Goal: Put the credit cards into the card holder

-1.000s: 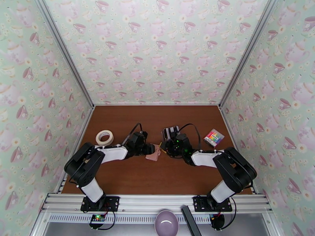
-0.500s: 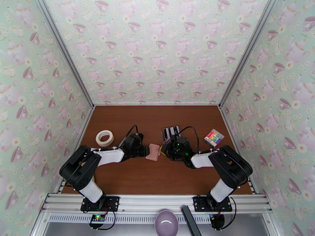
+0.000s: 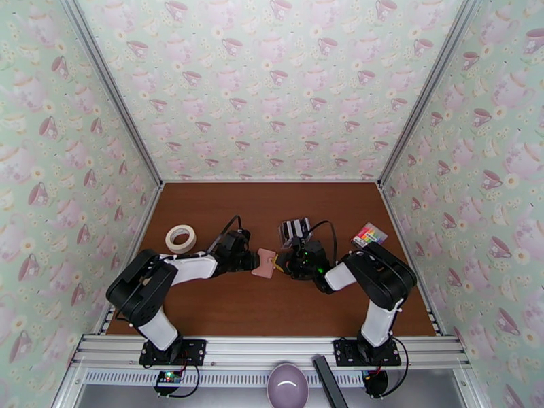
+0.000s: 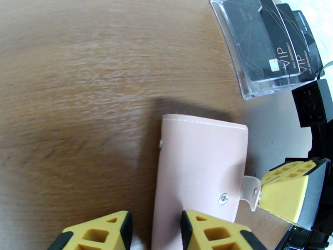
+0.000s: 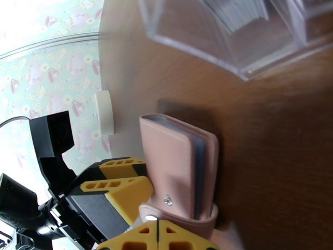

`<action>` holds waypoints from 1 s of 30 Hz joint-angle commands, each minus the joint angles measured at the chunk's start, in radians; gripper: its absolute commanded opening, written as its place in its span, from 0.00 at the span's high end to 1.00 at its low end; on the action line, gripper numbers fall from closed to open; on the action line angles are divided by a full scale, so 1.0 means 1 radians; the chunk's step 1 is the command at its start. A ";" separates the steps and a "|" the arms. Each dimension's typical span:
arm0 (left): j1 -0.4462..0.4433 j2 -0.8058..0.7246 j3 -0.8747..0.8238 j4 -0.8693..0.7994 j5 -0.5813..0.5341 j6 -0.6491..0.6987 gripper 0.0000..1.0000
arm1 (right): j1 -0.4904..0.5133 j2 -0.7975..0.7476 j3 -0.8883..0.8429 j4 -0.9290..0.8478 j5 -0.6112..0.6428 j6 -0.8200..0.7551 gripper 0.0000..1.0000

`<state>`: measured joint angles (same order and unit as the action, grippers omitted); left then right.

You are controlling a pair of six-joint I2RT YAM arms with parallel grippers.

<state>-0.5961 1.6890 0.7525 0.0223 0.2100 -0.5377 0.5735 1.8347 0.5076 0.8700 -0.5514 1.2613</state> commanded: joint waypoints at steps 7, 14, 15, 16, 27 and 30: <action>-0.048 0.090 0.031 -0.089 0.012 0.028 0.65 | -0.003 0.054 0.021 0.054 -0.024 0.035 0.95; -0.053 0.082 0.027 -0.088 0.019 0.026 0.71 | -0.003 0.092 0.026 0.095 -0.035 0.055 0.97; -0.052 0.078 0.024 -0.087 0.016 0.023 0.70 | -0.003 0.092 0.024 0.097 -0.034 0.055 0.97; -0.052 0.070 0.018 -0.088 0.012 0.015 0.67 | -0.003 0.091 0.023 0.099 -0.033 0.056 0.97; -0.040 -0.066 -0.072 -0.071 0.003 -0.027 0.51 | -0.003 0.089 0.008 0.109 -0.032 0.059 0.97; -0.044 -0.065 -0.082 -0.054 0.018 -0.033 0.51 | -0.003 0.097 0.009 0.121 -0.033 0.063 0.97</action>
<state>-0.6342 1.6299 0.7013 0.0204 0.1986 -0.5503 0.5735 1.9057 0.5186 0.9695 -0.5694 1.3025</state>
